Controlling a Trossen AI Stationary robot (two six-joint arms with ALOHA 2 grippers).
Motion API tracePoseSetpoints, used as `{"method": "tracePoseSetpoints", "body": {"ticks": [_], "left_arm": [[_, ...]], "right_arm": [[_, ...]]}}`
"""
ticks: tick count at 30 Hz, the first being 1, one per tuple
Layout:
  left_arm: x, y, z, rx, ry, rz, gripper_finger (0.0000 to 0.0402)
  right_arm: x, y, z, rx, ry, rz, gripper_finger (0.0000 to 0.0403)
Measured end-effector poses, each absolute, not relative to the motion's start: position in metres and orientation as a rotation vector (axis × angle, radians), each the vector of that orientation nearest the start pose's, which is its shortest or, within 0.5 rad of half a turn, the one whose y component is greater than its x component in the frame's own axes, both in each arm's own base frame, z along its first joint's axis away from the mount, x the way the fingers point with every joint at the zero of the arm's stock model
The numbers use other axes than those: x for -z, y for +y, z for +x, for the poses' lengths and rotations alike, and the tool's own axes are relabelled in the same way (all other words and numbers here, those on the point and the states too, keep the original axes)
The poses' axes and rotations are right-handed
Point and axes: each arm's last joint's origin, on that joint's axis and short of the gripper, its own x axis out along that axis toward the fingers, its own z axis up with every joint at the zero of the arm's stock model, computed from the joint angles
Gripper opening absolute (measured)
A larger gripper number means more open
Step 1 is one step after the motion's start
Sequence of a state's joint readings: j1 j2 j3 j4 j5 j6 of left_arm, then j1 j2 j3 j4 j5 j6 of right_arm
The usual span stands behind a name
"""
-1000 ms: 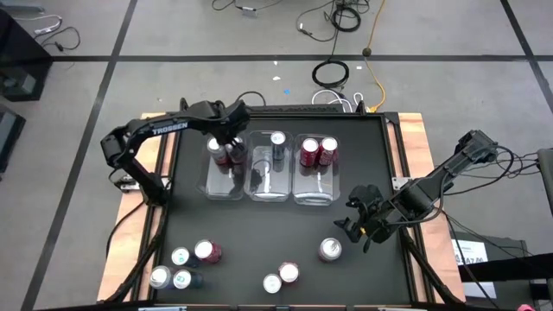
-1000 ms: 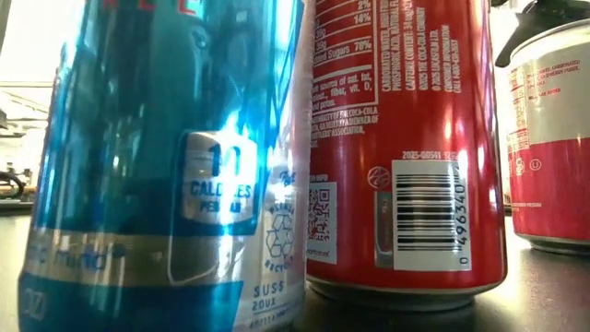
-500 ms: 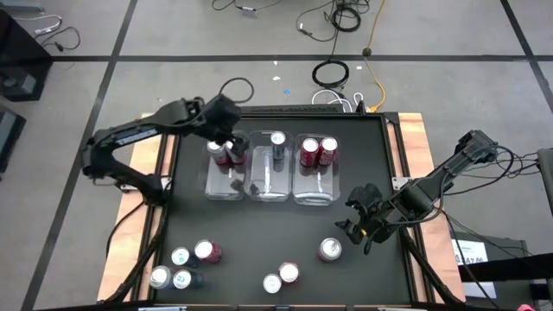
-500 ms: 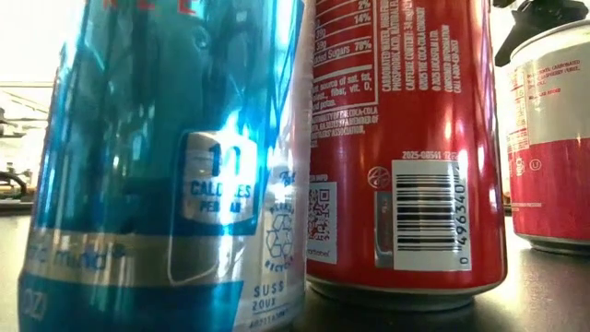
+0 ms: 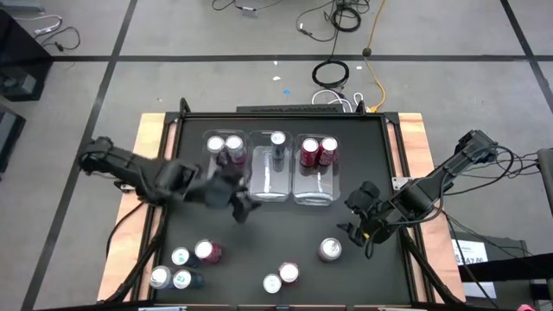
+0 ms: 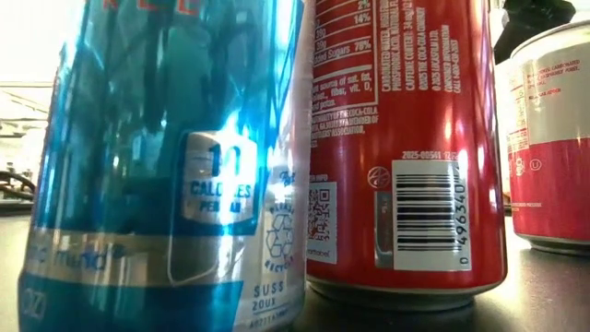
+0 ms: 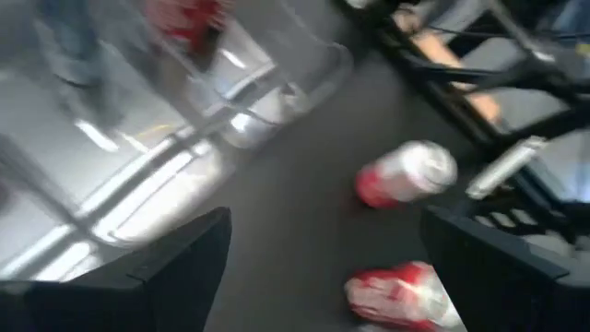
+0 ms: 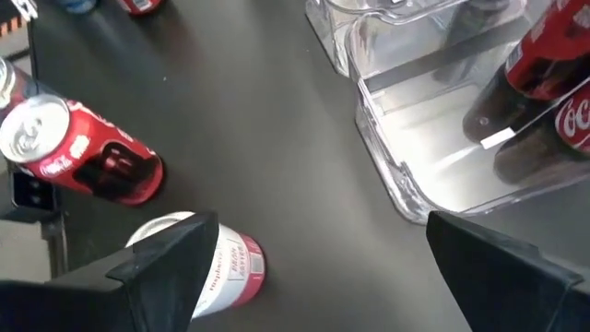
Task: Sort soda cans
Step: Put the blue soda can into the center transparent bin
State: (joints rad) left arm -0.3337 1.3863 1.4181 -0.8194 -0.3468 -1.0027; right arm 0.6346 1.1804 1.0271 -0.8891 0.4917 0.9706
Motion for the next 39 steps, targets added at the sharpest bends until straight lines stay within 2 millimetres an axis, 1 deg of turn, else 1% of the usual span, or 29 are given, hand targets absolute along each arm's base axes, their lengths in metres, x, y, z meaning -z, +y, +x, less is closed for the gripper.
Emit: {"method": "tracePoseSetpoints", "body": {"ticks": [2,6,11,15,20,25,27,30,34,39], "left_arm": [[-0.359,-0.103,0.271,-0.355,0.645,-0.721,0.0359],[-0.354,-0.135,0.285,-0.318,0.586,-0.75,0.0359],[-0.359,-0.163,0.311,-0.283,0.589,-0.737,0.0359],[-0.366,-0.18,0.332,-0.26,0.643,-0.698,0.0359],[-0.374,-0.193,0.351,-0.226,0.766,-0.629,0.0359],[-0.37,-0.202,0.359,-0.193,0.907,-0.623,0.0359],[-0.366,-0.205,0.364,-0.155,0.923,-0.633,0.0359],[-0.364,-0.206,0.364,-0.134,0.949,-0.634,0.0359],[-0.366,-0.206,0.364,-0.145,0.945,-0.679,0.0359],[-0.366,-0.206,0.364,-0.139,0.949,-0.659,0.0359]], "right_arm": [[-0.289,0.118,0.183,0.285,0.839,0.325,0.0382],[-0.289,0.118,0.183,0.27,0.843,0.29,0.0382],[-0.289,0.118,0.183,0.265,0.847,0.276,0.0382],[-0.289,0.118,0.183,0.265,0.847,0.276,0.0382],[-0.289,0.118,0.183,0.276,0.844,0.3,0.0382],[-0.289,0.118,0.183,0.283,0.842,0.314,0.0382],[-0.289,0.118,0.183,0.291,0.84,0.333,0.0382],[-0.289,0.118,0.183,0.298,0.838,0.347,0.0382],[-0.289,0.118,0.183,0.302,0.836,0.357,0.0382],[-0.289,0.118,0.183,0.302,0.836,0.357,0.0382]]}}
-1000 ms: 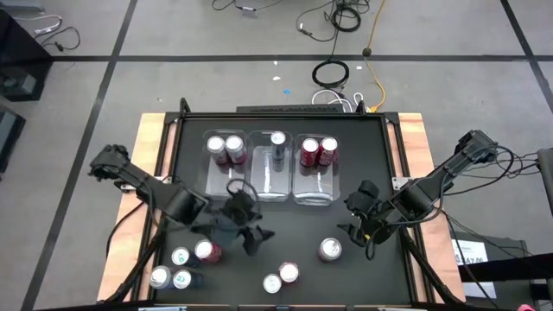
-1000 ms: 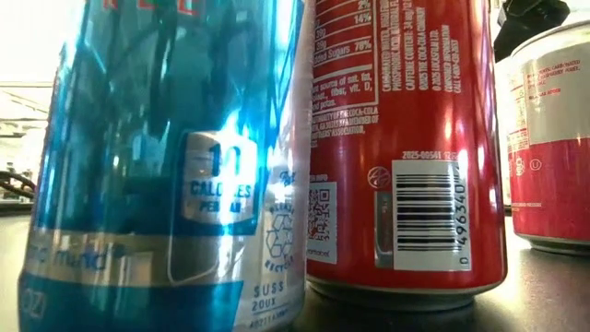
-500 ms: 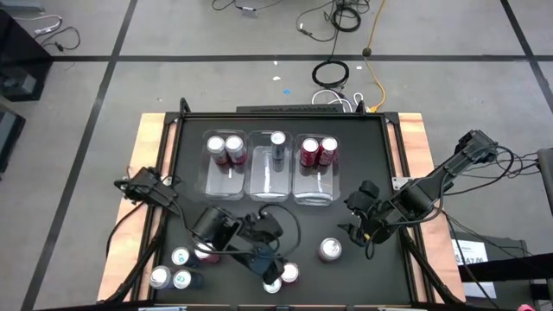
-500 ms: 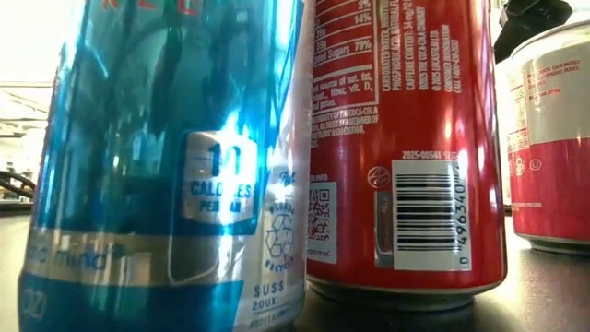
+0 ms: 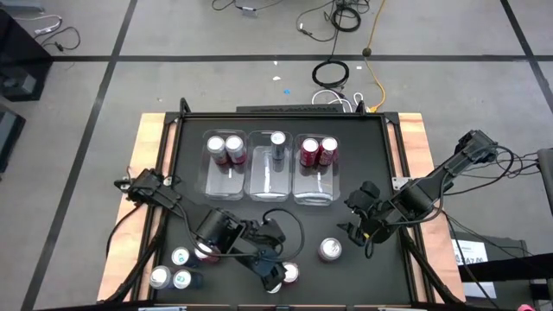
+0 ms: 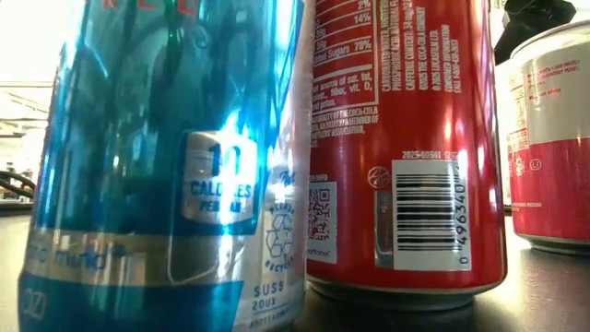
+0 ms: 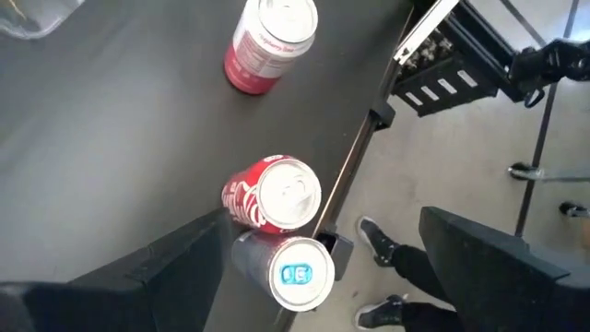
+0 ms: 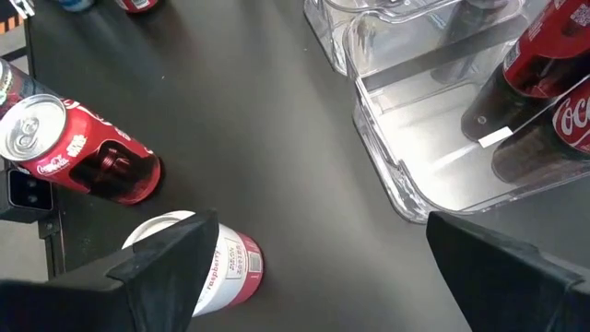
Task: Sort soda cans
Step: Put the blue soda can into the center transparent bin
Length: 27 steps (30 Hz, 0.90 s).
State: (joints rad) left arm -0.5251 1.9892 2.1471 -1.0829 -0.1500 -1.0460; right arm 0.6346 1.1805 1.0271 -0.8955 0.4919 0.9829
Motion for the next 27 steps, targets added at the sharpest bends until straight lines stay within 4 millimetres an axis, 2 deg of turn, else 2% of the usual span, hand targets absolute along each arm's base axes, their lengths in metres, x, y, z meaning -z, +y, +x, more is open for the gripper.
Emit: {"method": "tracePoseSetpoints", "body": {"ticks": [16,23,27], "left_arm": [[-0.359,-0.208,0.366,-0.164,0.935,-0.623,0.0359],[-0.331,-0.236,0.378,-0.126,0.936,-0.573,0.0359],[-0.309,-0.25,0.385,-0.118,0.98,-0.553,0.0359]], "right_arm": [[-0.286,0.115,0.18,0.329,0.866,0.313,0.0382],[-0.285,0.113,0.177,0.343,0.888,0.295,0.0382],[-0.285,0.113,0.178,0.342,0.887,0.297,0.0382]]}}
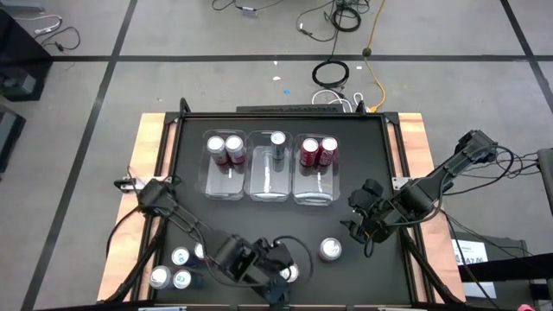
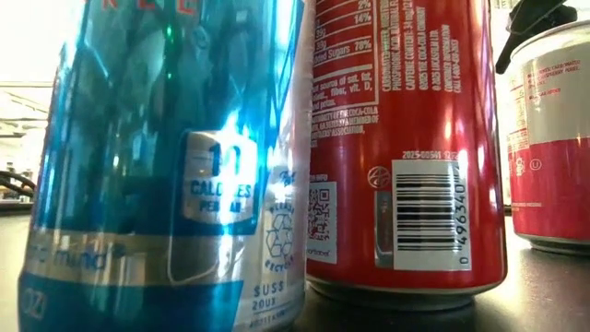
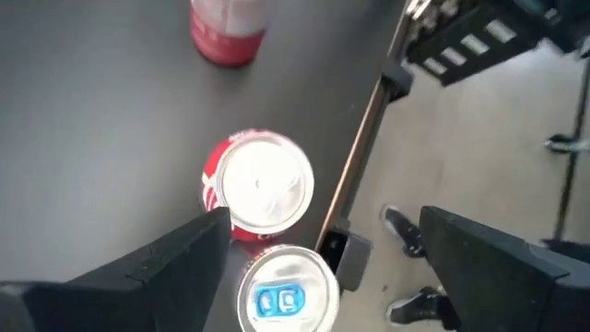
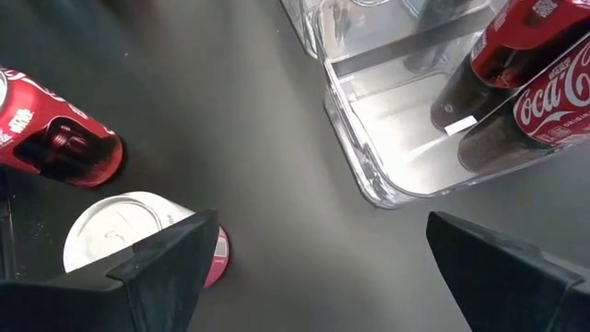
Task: Sort soda cans
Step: Put the blue soda can into the center transparent bin
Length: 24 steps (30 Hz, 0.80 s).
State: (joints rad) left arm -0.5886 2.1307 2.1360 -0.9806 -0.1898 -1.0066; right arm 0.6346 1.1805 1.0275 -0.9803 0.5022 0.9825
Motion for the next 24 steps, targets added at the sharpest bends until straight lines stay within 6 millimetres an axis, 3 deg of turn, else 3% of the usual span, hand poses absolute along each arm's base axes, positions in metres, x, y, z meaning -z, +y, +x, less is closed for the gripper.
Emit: {"method": "tracePoseSetpoints", "body": {"ticks": [8,12,24], "left_arm": [[-0.28,-0.275,0.382,-0.106,1.05,-0.499,0.0343],[-0.275,-0.28,0.379,-0.111,1.067,-0.478,0.0328],[-0.28,-0.279,0.377,-0.124,1.087,-0.455,0.0319]], "right_arm": [[-0.285,0.114,0.178,0.354,0.882,0.324,0.0382],[-0.285,0.114,0.178,0.354,0.882,0.327,0.0382],[-0.285,0.114,0.178,0.354,0.881,0.329,0.0382]]}}
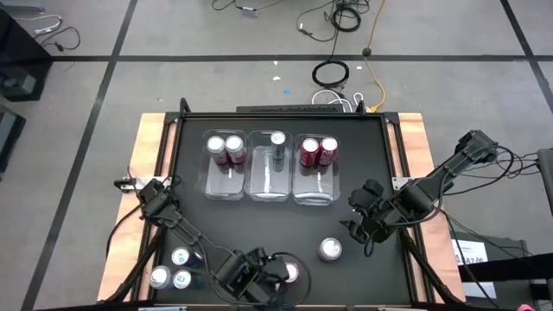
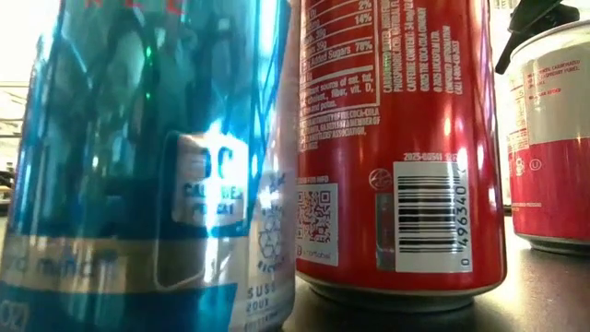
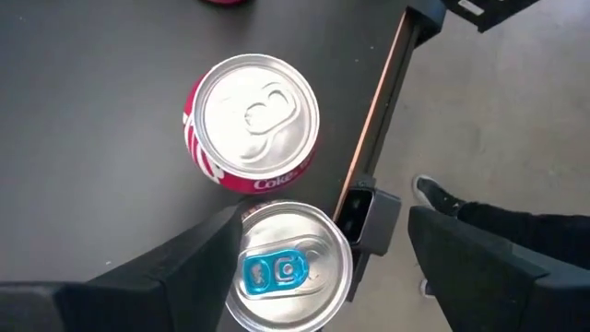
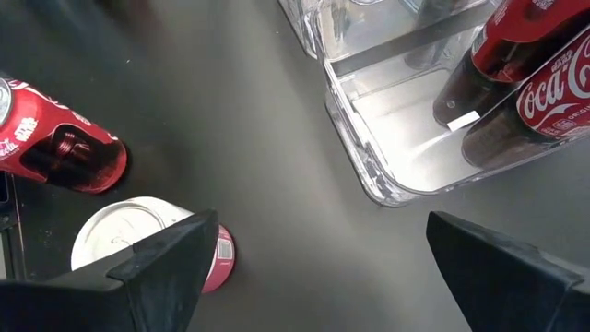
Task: Sort soda cans
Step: Put the blue soda can into the center transparent bin
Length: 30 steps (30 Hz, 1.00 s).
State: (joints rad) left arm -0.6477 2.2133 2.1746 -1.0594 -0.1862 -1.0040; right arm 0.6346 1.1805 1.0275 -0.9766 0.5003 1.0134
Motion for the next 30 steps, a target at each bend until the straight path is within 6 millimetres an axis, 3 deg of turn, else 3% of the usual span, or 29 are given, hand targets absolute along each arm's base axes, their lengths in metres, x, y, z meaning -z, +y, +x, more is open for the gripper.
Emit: {"method": "tracePoseSetpoints", "body": {"ticks": [12,30], "left_arm": [[-0.2899,-0.2697,0.3802,-0.137,1.089,-0.444,0.0319],[-0.2827,-0.2785,0.3739,-0.145,1.096,-0.406,0.0319]], "right_arm": [[-0.2854,0.1136,0.1778,0.354,0.881,0.329,0.0382],[-0.2856,0.1139,0.1783,0.352,0.877,0.333,0.0382]]}}
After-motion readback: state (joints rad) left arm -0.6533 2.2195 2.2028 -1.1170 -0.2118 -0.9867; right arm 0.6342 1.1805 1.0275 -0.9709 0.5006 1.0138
